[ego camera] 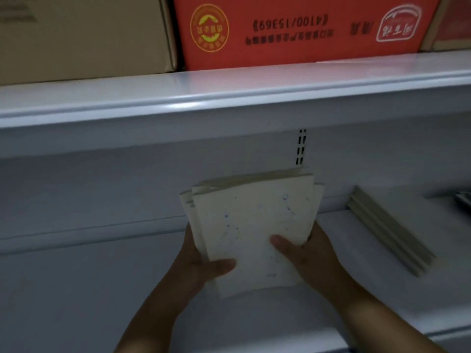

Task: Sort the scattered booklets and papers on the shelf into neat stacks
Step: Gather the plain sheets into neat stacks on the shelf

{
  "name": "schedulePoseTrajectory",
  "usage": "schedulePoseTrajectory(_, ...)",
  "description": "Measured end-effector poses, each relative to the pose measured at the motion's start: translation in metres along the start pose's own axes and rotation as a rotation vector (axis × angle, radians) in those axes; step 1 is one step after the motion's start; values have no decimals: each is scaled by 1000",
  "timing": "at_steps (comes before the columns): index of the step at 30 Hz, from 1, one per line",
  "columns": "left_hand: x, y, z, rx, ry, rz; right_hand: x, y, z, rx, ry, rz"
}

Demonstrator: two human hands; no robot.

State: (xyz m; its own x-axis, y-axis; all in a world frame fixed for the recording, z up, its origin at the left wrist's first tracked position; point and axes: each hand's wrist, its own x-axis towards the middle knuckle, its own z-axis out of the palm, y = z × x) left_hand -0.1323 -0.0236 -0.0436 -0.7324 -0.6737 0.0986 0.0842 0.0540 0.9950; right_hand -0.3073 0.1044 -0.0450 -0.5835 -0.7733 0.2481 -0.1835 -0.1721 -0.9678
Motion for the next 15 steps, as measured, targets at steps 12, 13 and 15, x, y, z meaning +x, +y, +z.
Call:
schedulePoseTrajectory(12, 3, 4, 29, -10, 208, 158, 7, -23, 5, 89, 147, -69)
schedulePoseTrajectory(13, 2, 2, 29, 3, 216, 147, 6, -20, 5, 70, 156, -65)
schedulePoseTrajectory(15, 1, -2, 27, 43, 219, 121, 3, -19, 3, 21, 124, -57)
